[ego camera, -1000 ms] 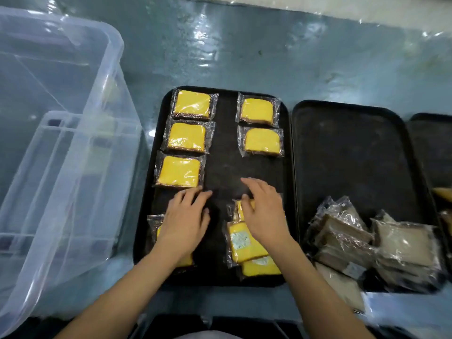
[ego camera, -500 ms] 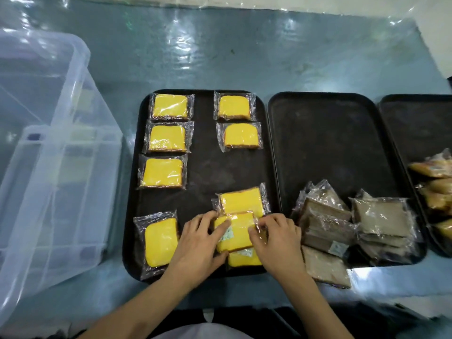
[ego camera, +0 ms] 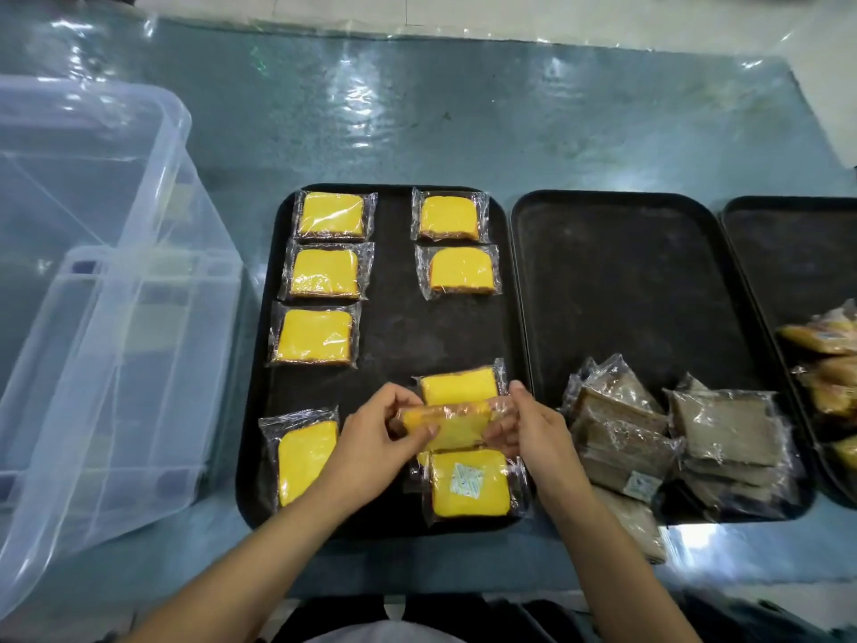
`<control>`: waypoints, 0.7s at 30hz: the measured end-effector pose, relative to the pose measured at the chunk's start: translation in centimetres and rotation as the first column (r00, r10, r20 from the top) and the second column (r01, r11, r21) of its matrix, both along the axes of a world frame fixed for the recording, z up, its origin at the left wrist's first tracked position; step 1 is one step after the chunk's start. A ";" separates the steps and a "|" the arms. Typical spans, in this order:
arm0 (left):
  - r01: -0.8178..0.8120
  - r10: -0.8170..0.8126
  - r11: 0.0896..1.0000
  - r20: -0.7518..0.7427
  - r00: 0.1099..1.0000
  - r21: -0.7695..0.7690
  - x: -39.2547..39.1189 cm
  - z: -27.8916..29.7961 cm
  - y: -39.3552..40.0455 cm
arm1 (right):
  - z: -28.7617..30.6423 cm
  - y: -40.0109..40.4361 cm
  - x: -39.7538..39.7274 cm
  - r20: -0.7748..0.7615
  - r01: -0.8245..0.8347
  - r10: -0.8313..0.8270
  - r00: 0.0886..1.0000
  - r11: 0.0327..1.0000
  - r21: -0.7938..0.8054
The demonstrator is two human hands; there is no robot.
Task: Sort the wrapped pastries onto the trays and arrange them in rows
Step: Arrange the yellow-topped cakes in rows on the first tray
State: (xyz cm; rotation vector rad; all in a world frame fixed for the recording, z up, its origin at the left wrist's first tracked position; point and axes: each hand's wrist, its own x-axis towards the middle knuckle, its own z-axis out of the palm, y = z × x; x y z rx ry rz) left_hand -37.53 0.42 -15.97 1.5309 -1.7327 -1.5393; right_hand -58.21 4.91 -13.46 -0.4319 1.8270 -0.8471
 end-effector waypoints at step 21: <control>-0.102 0.095 0.993 0.106 0.990 0.058 -0.7 -2.0 -0.9 | -4.1 1.2 0.5 -0.458 -0.278 0.277 0.845 0.958 0.067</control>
